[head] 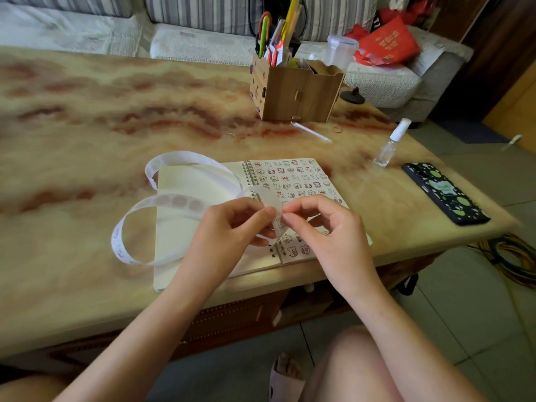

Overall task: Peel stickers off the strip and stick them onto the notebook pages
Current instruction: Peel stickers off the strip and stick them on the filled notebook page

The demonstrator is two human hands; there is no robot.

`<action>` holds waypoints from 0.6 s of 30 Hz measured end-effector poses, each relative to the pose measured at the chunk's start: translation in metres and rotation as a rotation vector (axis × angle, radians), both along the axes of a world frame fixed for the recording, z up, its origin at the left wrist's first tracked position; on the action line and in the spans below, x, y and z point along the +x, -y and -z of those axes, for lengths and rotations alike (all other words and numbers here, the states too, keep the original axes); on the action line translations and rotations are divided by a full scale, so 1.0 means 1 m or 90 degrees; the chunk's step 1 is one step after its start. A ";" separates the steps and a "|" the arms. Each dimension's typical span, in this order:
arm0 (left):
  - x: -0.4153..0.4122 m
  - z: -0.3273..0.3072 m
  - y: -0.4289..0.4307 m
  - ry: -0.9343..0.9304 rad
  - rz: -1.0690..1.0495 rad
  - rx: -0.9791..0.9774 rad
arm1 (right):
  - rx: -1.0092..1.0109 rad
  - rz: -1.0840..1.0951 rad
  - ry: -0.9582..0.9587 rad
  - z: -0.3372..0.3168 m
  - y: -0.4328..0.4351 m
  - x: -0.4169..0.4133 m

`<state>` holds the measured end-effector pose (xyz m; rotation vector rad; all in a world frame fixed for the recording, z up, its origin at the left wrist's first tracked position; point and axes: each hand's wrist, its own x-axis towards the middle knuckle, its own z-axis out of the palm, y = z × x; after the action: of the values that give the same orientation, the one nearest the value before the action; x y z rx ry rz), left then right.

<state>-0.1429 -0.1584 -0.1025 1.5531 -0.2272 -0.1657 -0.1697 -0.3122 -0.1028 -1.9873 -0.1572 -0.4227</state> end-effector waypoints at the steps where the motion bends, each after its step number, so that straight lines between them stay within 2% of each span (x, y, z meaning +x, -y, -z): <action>1: 0.000 0.000 0.000 0.003 -0.003 -0.001 | -0.006 -0.001 0.004 0.000 0.000 0.000; 12: -0.002 0.004 0.003 0.046 -0.033 0.001 | -0.042 0.025 0.052 -0.001 -0.001 -0.003; 18: -0.003 0.004 0.003 0.038 -0.042 0.001 | -0.128 0.031 0.104 0.001 -0.001 -0.002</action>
<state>-0.1458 -0.1612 -0.1066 1.5665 -0.2220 -0.0681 -0.1720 -0.3107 -0.1037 -2.1559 -0.2631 -0.6224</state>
